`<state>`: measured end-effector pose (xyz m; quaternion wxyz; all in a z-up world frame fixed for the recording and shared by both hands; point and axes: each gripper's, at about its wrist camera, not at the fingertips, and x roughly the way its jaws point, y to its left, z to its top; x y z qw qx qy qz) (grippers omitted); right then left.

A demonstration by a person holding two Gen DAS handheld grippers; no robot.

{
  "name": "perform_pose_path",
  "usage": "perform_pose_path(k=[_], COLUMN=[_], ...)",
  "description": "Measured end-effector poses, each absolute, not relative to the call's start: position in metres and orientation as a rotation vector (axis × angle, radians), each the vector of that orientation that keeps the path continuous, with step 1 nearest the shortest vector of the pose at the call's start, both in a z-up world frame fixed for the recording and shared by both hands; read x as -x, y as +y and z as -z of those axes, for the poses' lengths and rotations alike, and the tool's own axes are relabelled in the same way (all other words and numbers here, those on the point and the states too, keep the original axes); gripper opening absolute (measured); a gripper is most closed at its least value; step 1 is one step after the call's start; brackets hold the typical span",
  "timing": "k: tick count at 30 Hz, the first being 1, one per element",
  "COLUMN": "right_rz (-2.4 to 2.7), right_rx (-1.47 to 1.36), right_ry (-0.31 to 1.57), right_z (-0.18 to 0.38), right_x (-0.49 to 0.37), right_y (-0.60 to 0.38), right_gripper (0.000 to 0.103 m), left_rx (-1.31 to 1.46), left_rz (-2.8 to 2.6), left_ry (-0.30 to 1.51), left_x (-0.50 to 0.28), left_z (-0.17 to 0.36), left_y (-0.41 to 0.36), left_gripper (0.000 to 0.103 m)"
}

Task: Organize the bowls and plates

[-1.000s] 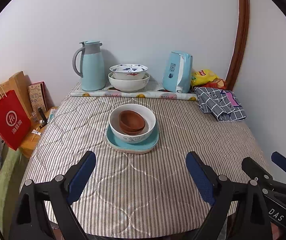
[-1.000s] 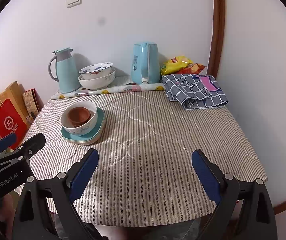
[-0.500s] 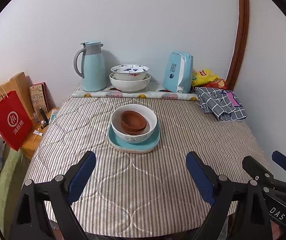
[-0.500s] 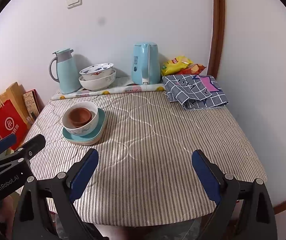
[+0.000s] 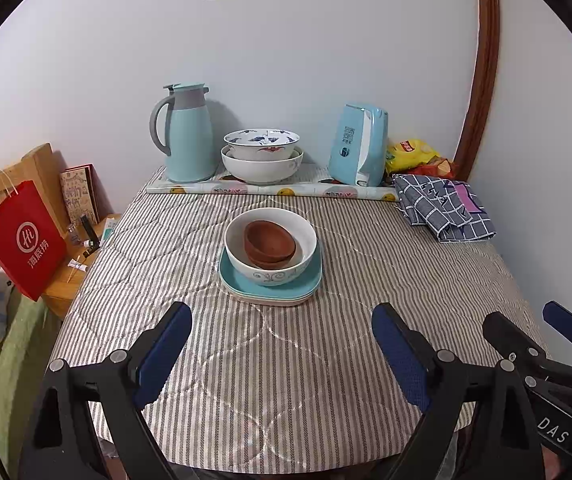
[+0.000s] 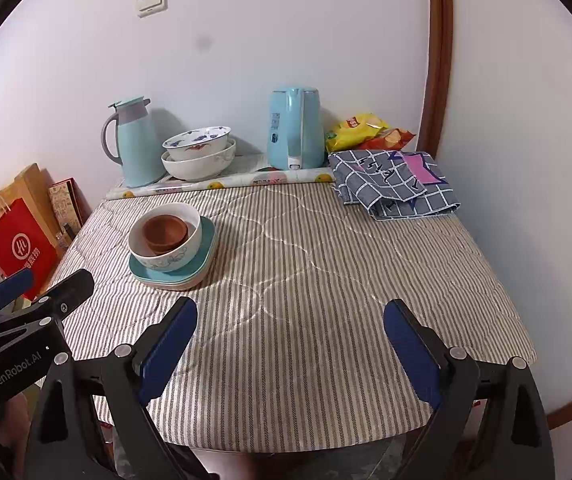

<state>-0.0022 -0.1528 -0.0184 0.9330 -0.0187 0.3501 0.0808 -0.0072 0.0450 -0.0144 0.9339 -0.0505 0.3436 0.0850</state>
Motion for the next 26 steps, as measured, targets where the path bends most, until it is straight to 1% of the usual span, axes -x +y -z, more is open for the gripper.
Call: perform_pose_path(k=[26], right_rz=[-0.176], right_rx=[0.037], right_ry=[0.711], right_z=[0.0155], right_x=[0.0038], right_y=[-0.1502], right_gripper=[0.093], left_rx=[0.098], left_rz=[-0.184], left_ry=[0.699], left_x=[0.0065], left_z=[0.0127], left_y=[0.0481], left_gripper=[0.091])
